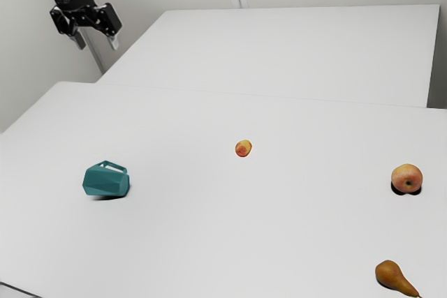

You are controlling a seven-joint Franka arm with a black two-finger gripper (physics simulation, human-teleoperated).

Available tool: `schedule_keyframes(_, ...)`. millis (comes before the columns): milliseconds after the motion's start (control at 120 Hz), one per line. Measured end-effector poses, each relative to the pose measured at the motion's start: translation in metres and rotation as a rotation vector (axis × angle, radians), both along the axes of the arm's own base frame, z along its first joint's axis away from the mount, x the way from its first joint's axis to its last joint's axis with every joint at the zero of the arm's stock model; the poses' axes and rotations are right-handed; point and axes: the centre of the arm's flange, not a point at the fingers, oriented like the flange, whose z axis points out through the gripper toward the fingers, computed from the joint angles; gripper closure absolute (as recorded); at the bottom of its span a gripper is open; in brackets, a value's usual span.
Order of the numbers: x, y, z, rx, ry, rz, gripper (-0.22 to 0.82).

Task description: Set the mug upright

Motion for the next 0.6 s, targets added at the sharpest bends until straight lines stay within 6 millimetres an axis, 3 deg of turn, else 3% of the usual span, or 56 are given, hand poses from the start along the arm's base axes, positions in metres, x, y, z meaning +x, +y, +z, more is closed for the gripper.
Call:
schedule_keyframes(200,-0.007,0.003,-0.007,-0.034,0.016,-0.010,0.01)
schedule_keyframes(292,-0.043,-0.004,-0.030,-0.111,0.032,-0.038,0.02)
schedule_keyframes(425,-0.106,0.055,-0.093,-0.244,0.041,0.097,0.02)
schedule_keyframes(600,-0.152,0.139,-0.198,-0.424,0.043,0.323,0.02)
